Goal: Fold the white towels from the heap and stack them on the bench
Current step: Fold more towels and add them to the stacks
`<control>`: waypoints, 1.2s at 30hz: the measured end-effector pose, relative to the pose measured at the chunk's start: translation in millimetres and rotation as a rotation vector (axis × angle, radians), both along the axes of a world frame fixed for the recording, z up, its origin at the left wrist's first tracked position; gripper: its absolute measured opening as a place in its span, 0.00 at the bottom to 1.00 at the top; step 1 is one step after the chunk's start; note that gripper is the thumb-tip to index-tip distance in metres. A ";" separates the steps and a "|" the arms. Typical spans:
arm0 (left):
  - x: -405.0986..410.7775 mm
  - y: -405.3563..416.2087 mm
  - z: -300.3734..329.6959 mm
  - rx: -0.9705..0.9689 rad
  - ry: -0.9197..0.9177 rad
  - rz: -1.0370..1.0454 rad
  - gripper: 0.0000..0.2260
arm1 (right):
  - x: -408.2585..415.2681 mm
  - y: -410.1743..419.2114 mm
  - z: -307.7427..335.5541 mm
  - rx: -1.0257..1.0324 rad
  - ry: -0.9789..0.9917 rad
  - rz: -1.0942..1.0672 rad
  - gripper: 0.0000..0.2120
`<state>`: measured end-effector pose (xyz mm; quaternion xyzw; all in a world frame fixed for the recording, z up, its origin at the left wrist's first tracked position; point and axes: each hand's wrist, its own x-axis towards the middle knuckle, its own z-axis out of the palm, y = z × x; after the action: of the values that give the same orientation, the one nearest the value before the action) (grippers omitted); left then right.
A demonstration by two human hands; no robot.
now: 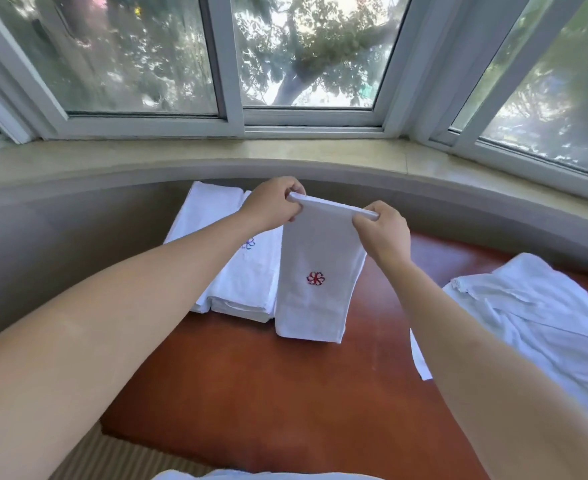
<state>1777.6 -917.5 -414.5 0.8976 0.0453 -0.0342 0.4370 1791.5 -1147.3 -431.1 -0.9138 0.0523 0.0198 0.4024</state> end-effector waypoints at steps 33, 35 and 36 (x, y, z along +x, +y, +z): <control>254.5 30.3 -272.9 -0.297 0.256 0.155 0.20 | 242.6 47.7 -255.3 0.041 0.195 -0.026 0.22; 240.2 30.9 -290.7 -0.237 0.316 0.115 0.23 | 231.9 45.2 -271.6 0.115 0.256 0.036 0.32; 231.8 31.4 -298.6 -0.218 0.327 0.105 0.24 | 223.8 42.8 -278.3 0.128 0.260 0.044 0.35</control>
<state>2009.4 -886.0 -713.1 0.8239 0.1585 -0.1613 0.5197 2015.3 -1104.6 -709.4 -0.8768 0.0826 0.1501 0.4492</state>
